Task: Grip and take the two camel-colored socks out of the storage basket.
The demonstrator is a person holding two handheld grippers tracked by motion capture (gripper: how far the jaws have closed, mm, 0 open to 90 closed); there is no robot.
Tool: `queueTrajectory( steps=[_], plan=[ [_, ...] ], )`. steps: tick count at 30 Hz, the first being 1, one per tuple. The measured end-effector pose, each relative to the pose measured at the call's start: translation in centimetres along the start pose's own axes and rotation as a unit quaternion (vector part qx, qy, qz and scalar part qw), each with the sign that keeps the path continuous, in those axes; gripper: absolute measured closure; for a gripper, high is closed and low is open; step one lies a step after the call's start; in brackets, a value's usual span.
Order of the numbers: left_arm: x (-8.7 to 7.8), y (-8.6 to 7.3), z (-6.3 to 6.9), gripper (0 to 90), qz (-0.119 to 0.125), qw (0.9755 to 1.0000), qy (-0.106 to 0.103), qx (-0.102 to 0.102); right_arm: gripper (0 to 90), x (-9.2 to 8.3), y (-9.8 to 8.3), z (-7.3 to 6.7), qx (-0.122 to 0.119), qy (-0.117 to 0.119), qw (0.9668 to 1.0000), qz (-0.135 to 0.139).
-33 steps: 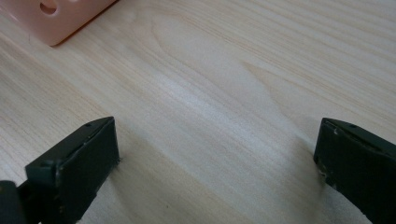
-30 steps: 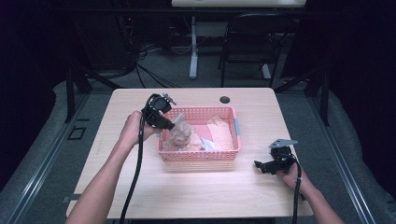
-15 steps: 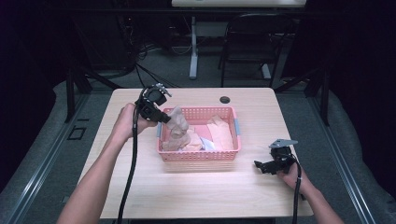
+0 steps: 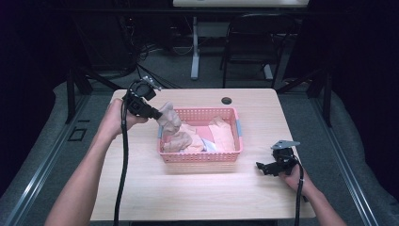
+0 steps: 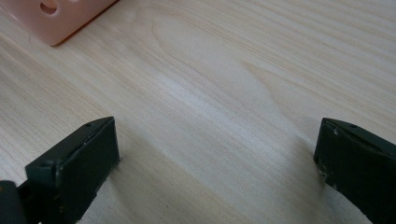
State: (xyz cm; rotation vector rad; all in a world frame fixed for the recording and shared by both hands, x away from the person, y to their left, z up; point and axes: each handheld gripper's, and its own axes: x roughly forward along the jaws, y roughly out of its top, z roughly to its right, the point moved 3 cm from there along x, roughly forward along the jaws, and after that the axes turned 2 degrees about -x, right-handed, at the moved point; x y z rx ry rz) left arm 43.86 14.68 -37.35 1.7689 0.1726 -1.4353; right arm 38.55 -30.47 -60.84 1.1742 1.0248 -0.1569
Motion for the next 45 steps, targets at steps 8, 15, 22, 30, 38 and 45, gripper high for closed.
queueTrajectory(
  steps=[8, 15, 22, 30, 38, 45],
  plan=[
    [-1.3, -1.2, -1.2, 85.2, 0.003, 0.9999, 0.009, -0.014, 0.0, 0.0, 0.0, 0.0, -0.001, -0.002, 1.0000, 0.000],
    [-2.8, -2.9, -2.7, 85.2, 0.006, 0.9992, 0.021, -0.032, 0.0, 0.0, 0.0, 0.0, 0.000, -0.001, 1.0000, 0.000],
    [-4.2, -4.7, -4.1, 85.2, 0.005, 0.9980, 0.039, -0.050, 0.0, 0.0, 0.0, 0.0, 0.000, 0.000, 1.0000, 0.000],
    [-4.7, -6.6, -5.5, 85.2, -0.009, 0.9955, 0.064, -0.069, 0.0, 0.0, 0.0, 0.0, -0.001, -0.002, 1.0000, 0.000],
    [-4.7, -8.0, -6.5, 85.2, -0.017, 0.9937, 0.070, -0.086, 0.0, 0.0, 0.0, 0.0, 0.000, 0.000, 1.0000, 0.000],
    [-4.1, -9.2, -7.4, 85.2, -0.029, 0.9918, 0.075, -0.100, 0.0, 0.0, 0.0, 0.0, 0.000, 0.000, 1.0000, 0.001]
  ],
)
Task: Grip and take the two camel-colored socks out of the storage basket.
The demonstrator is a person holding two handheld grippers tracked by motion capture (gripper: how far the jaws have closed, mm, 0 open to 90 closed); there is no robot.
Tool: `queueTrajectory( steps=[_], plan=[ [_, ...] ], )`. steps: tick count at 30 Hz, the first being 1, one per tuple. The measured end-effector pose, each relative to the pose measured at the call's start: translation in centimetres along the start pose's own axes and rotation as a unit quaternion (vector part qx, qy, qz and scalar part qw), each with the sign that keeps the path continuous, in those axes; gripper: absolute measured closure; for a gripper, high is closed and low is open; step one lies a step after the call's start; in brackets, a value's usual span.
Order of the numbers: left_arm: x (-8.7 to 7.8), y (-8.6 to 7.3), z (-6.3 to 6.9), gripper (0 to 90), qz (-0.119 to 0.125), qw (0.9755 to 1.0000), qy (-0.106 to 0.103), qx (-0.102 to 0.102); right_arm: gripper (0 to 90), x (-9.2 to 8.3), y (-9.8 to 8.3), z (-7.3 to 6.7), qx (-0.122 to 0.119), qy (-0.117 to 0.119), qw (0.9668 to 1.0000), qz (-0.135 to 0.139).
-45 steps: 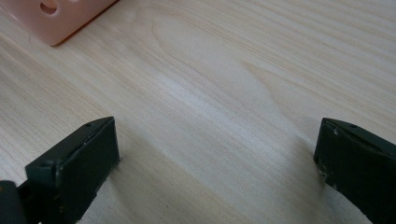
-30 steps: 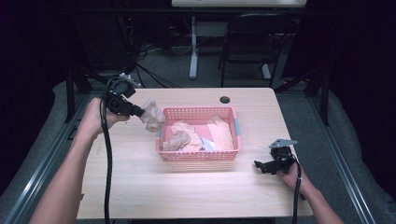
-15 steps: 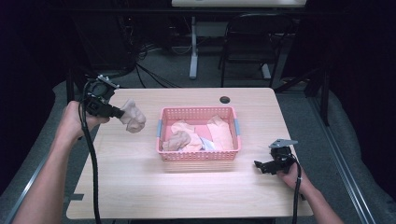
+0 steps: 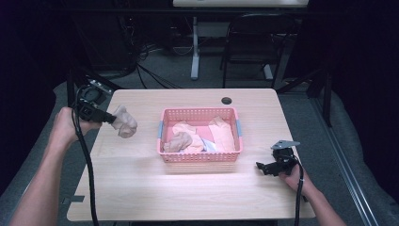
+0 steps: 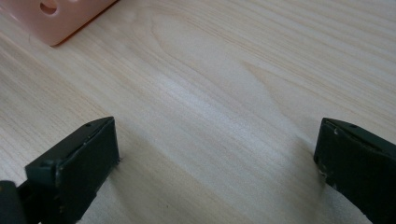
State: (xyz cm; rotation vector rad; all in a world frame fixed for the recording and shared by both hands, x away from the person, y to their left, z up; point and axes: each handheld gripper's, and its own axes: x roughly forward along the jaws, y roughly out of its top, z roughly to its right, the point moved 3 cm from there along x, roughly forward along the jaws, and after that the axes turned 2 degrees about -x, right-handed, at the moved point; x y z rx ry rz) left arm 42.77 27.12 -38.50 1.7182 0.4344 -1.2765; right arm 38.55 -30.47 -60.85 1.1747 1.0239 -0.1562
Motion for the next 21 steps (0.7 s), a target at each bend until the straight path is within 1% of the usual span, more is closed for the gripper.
queueTrajectory(
  steps=[1, 5, 8, 9, 11, 15, 16, 17, 18, 19, 21],
  plan=[
    [0.3, -0.3, -0.3, 85.2, -0.003, 1.0000, 0.000, -0.005, 0.0, 0.0, 0.0, 0.0, 0.000, 0.000, 1.0000, -0.001],
    [0.8, -0.9, -0.8, 85.2, -0.011, 0.9999, 0.000, -0.011, 0.0, 0.0, 0.0, 0.0, 0.000, -0.001, 1.0000, -0.001],
    [1.3, -1.5, -1.4, 85.2, -0.019, 0.9996, 0.000, -0.020, 0.0, 0.0, 0.0, 0.0, 0.000, 0.000, 1.0000, 0.000],
    [1.3, -1.5, -1.4, 85.3, -0.019, 0.9996, 0.000, -0.020, 0.0, 0.0, 0.0, 0.0, 0.000, 0.000, 1.0000, 0.000],
    [1.5, -1.9, -1.7, 85.2, -0.020, 0.9994, 0.000, -0.027, 0.0, 0.0, 0.0, 0.0, 0.000, 0.000, 1.0000, 0.000],
    [2.1, -2.5, -2.2, 85.2, -0.029, 0.9990, 0.003, -0.034, 0.0, 0.0, 0.0, 0.0, 0.000, 0.000, 1.0000, 0.000],
    [2.4, -2.7, -2.3, 85.2, -0.033, 0.9988, 0.003, -0.036, 0.0, 0.0, 0.0, 0.0, 0.000, 0.000, 1.0000, 0.000],
    [3.0, -3.1, -2.6, 85.2, -0.042, 0.9983, 0.005, -0.039, 0.0, 0.0, 0.0, 0.0, 0.000, -0.001, 1.0000, -0.001],
    [3.0, -3.1, -2.6, 85.2, -0.042, 0.9983, 0.005, -0.039, 0.0, 0.0, 0.0, 0.0, 0.000, -0.001, 1.0000, -0.001],
    [3.6, -3.5, -2.8, 85.2, -0.049, 0.9978, 0.004, -0.044, 0.0, 0.0, 0.0, 0.0, 0.000, -0.001, 1.0000, 0.000],
    [4.0, -3.6, -2.9, 85.2, -0.053, 0.9974, 0.007, -0.048, 0.0, 0.0, 0.0, 0.0, 0.000, -0.001, 1.0000, 0.000]
  ],
)
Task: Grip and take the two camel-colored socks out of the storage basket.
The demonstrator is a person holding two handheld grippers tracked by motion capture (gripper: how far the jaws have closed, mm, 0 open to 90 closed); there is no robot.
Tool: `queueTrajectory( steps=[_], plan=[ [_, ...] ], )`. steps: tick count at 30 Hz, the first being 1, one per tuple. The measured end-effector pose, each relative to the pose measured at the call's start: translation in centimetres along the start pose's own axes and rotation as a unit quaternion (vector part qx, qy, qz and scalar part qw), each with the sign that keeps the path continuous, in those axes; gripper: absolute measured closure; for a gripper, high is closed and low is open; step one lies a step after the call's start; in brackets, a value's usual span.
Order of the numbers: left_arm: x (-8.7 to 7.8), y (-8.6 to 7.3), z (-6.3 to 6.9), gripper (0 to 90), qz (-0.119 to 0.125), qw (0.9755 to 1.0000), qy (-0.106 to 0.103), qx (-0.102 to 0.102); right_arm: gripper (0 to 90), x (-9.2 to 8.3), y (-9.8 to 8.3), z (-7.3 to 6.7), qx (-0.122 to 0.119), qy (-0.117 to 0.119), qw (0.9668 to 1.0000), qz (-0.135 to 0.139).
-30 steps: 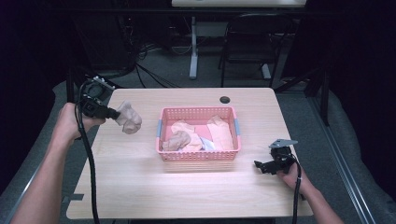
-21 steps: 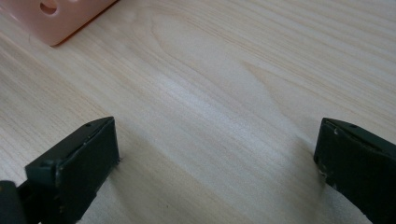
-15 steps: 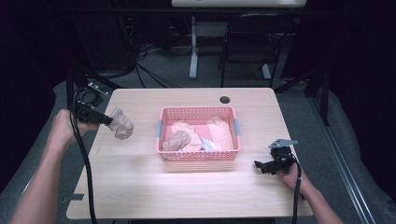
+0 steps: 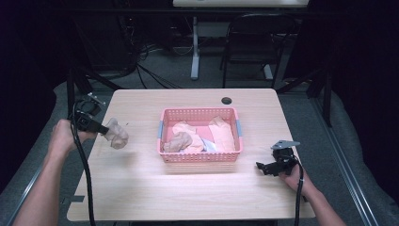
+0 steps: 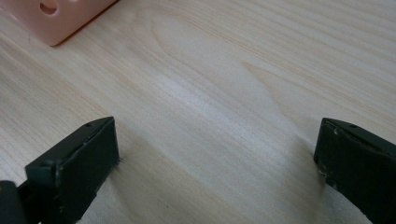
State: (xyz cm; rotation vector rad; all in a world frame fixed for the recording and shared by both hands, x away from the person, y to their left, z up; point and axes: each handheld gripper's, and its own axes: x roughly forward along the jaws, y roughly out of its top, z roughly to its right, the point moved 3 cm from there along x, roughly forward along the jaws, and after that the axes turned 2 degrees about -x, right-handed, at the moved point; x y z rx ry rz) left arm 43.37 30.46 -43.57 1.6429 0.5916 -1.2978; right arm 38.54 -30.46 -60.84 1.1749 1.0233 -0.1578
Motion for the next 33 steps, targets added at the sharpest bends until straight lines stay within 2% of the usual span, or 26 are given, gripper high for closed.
queueTrajectory(
  steps=[2, 9, 16, 17, 21, 23, 29, 33],
  plan=[
    [0.9, -0.2, -0.2, 85.2, -0.012, 0.9999, 0.009, -0.004, 0.0, 0.0, 0.0, 0.0, 0.000, 0.000, 1.0000, 0.000],
    [2.8, -0.9, -0.5, 85.2, -0.027, 0.9995, 0.008, -0.014, 0.0, 0.0, 0.0, 0.0, 0.000, 0.000, 1.0000, 0.000],
    [5.5, -1.8, -0.8, 85.2, -0.046, 0.9985, -0.005, -0.029, 0.0, 0.0, 0.0, 0.0, 0.000, 0.000, 1.0000, 0.000],
    [6.3, -2.1, -0.7, 85.2, -0.052, 0.9979, -0.011, -0.038, 0.0, 0.0, 0.0, 0.0, 0.000, 0.000, 1.0000, 0.000],
    [7.4, -2.5, -0.9, 85.1, -0.061, 0.9973, -0.014, -0.037, 0.0, 0.0, 0.0, 0.0, 0.000, 0.000, 1.0000, 0.000],
    [8.6, -2.9, -0.9, 85.1, -0.064, 0.9965, -0.019, -0.050, 0.0, 0.0, 0.0, 0.0, 0.000, 0.000, 1.0000, 0.000],
    [10.1, -3.5, -1.1, 85.0, -0.076, 0.9952, -0.025, -0.057, 0.0, 0.0, 0.0, 0.0, 0.000, 0.000, 1.0000, 0.000],
    [11.4, -4.2, -1.3, 84.7, -0.078, 0.9939, -0.033, -0.070, 0.0, 0.0, 0.0, 0.0, 0.000, 0.000, 1.0000, 0.000]
  ],
)
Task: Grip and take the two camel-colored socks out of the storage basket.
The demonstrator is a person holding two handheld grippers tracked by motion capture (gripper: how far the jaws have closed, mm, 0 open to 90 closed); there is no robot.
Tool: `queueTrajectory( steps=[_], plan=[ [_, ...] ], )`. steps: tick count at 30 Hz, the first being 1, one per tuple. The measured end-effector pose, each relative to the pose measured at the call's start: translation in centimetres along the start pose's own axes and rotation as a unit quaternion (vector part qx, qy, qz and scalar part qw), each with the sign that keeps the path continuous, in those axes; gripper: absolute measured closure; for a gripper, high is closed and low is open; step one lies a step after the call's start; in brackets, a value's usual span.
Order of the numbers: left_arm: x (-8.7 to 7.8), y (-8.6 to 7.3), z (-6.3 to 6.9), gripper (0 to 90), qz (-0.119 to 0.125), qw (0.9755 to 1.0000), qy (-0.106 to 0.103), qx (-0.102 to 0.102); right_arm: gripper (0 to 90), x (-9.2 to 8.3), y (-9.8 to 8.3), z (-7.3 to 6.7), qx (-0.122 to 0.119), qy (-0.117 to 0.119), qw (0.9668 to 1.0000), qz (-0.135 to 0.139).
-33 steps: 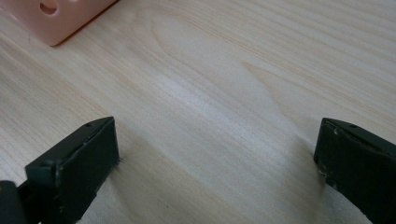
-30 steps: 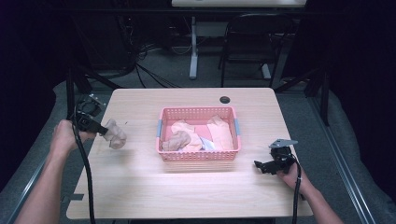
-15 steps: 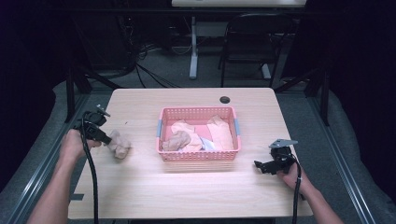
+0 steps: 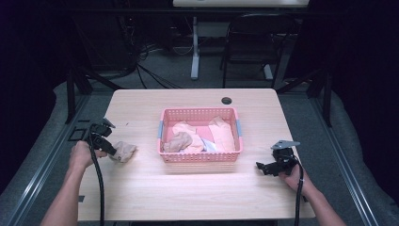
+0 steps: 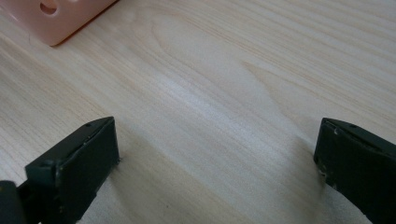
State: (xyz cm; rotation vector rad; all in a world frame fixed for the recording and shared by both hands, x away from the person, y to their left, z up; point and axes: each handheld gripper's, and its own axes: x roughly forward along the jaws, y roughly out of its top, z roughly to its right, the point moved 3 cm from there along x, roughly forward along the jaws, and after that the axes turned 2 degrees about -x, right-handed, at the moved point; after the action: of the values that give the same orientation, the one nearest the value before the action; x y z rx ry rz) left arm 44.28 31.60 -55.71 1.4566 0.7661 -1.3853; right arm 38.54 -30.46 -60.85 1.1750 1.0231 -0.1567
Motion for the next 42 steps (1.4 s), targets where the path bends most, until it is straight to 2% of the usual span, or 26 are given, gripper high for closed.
queueTrajectory(
  steps=[6, 9, 12, 13, 15, 16, 17, 18, 19, 22, 24, 26, 27, 28, 29, 33, 34, 36, 42],
  plan=[
    [0.4, -0.3, -0.4, 81.8, -0.001, 0.9999, -0.007, -0.009, 0.0, 0.0, 0.0, 0.0, 0.000, 0.000, 1.0000, 0.000],
    [0.0, -0.4, -0.6, 67.5, 0.004, 0.9997, -0.016, -0.020, 0.0, 0.0, 0.0, 0.0, 0.000, 0.000, 1.0000, 0.000],
    [-0.5, -0.4, -0.7, 47.5, 0.013, 0.9995, -0.012, -0.027, 0.0, 0.0, 0.0, 0.0, 0.000, 0.000, 1.0000, 0.000],
    [-1.4, -0.4, -0.8, 42.3, 0.022, 0.9991, -0.012, -0.034, 0.0, 0.0, 0.0, 0.0, 0.000, 0.000, 1.0000, 0.000],
    [-1.8, -0.4, -0.8, 32.3, 0.028, 0.9990, -0.013, -0.033, 0.0, 0.0, 0.0, 0.0, 0.000, 0.000, 1.0000, 0.000],
    [-2.7, -0.3, -0.8, 28.1, 0.035, 0.9987, -0.015, -0.033, 0.0, 0.0, 0.0, 0.0, 0.000, 0.000, 1.0000, 0.000],
    [-2.7, -0.3, -0.8, 24.4, 0.035, 0.9987, -0.015, -0.033, 0.0, 0.0, 0.0, 0.0, 0.000, 0.000, 1.0000, 0.000],
    [-3.7, -0.2, -0.7, 21.0, 0.051, 0.9980, -0.016, -0.033, 0.0, 0.0, 0.0, 0.0, 0.000, 0.000, 1.0000, 0.000],
    [-3.7, -0.2, -0.7, 18.2, 0.051, 0.9980, -0.016, -0.033, 0.0, 0.0, 0.0, 0.0, 0.000, 0.000, 1.0000, 0.000],
    [-5.4, 0.0, -0.3, 13.0, 0.078, 0.9965, -0.018, -0.027, 0.0, 0.0, 0.0, 0.0, 0.000, 0.000, 1.0000, 0.000],
    [-5.8, 0.0, -0.2, 6.8, 0.081, 0.9962, -0.019, -0.026, 0.0, 0.0, 0.0, 0.0, 0.000, 0.000, 1.0000, 0.000],
    [-6.6, 0.2, 0.1, 1.2, 0.097, 0.9946, -0.025, -0.027, 0.0, 0.0, 0.0, 0.0, 0.000, 0.000, 1.0000, 0.000],
    [-6.6, 0.2, 0.1, 0.0, 0.097, 0.9946, -0.025, -0.027, 0.0, 0.0, 0.0, 0.0, 0.000, 0.000, 1.0000, 0.000],
    [-7.1, 0.3, 0.3, 0.0, 0.112, 0.9930, -0.028, -0.025, 0.0, 0.0, 0.0, 0.0, 0.000, 0.000, 1.0000, 0.000],
    [-7.1, 0.3, 0.3, 0.0, 0.112, 0.9930, -0.028, -0.025, 0.0, 0.0, 0.0, 0.0, 0.000, 0.000, 1.0000, 0.000],
    [-7.9, 0.9, 0.9, 0.0, 0.151, 0.9880, -0.029, -0.021, 0.0, 0.0, 0.0, 0.0, 0.000, 0.000, 1.0000, 0.000],
    [-7.9, 0.9, 0.9, 0.0, 0.151, 0.9880, -0.029, -0.021, 0.0, 0.0, 0.0, 0.0, 0.000, 0.000, 1.0000, 0.000],
    [-8.1, 1.3, 1.3, 0.0, 0.165, 0.9857, -0.029, -0.017, 0.0, 0.0, 0.0, 0.0, 0.000, 0.000, 1.0000, 0.000],
    [-8.4, 2.1, 2.3, 0.0, 0.175, 0.9842, -0.025, -0.002, 0.0, 0.0, 0.0, 0.0, 0.000, 0.000, 1.0000, 0.000]
  ],
)
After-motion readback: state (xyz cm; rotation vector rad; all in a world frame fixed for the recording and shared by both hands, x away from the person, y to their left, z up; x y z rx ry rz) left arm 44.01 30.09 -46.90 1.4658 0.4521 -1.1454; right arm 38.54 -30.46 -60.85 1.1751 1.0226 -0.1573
